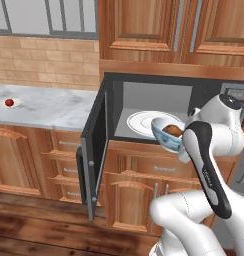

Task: Remove the apple from the bowl and place it on the small plate. Then place the bowl with only the chicken drumstick in the microwave, close the door, and press the start button to microwave the chicken drumstick.

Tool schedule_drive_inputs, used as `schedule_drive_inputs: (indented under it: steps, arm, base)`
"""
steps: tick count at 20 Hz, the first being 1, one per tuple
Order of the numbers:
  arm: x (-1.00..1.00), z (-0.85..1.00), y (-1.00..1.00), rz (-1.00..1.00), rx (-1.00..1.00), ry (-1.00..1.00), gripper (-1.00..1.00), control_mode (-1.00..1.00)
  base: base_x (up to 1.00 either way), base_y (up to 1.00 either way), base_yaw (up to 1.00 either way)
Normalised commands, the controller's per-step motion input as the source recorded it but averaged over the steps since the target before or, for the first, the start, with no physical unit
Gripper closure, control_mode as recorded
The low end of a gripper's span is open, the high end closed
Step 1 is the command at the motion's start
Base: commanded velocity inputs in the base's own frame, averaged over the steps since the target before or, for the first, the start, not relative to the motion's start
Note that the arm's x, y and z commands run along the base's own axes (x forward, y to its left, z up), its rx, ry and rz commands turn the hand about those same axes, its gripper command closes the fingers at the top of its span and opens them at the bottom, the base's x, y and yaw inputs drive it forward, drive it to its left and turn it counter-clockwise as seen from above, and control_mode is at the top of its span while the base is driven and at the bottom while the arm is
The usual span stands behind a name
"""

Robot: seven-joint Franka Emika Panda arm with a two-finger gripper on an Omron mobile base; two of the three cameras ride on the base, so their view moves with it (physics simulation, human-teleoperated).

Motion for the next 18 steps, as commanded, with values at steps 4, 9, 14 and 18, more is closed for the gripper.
schedule_drive_inputs:
  steps: [4, 9, 14, 18]
  arm:
    - [-0.35, -0.37, 0.0, 0.0, -0.03, 0.07, 1.0, -1.0]
    - [-0.22, -0.5, 0.11, 0.0, -0.06, 0.12, 1.0, -1.0]
    - [-0.18, -0.34, 0.18, 0.0, 0.0, 0.09, 1.0, -1.0]
    - [-0.21, -0.39, 0.03, 0.0, 0.0, 0.01, 1.0, -1.0]
  base:
    - [0.0, 0.0, 0.0]
    - [0.0, 0.0, 0.0]
    - [0.0, 0.0, 0.0]
    - [0.0, 0.0, 0.0]
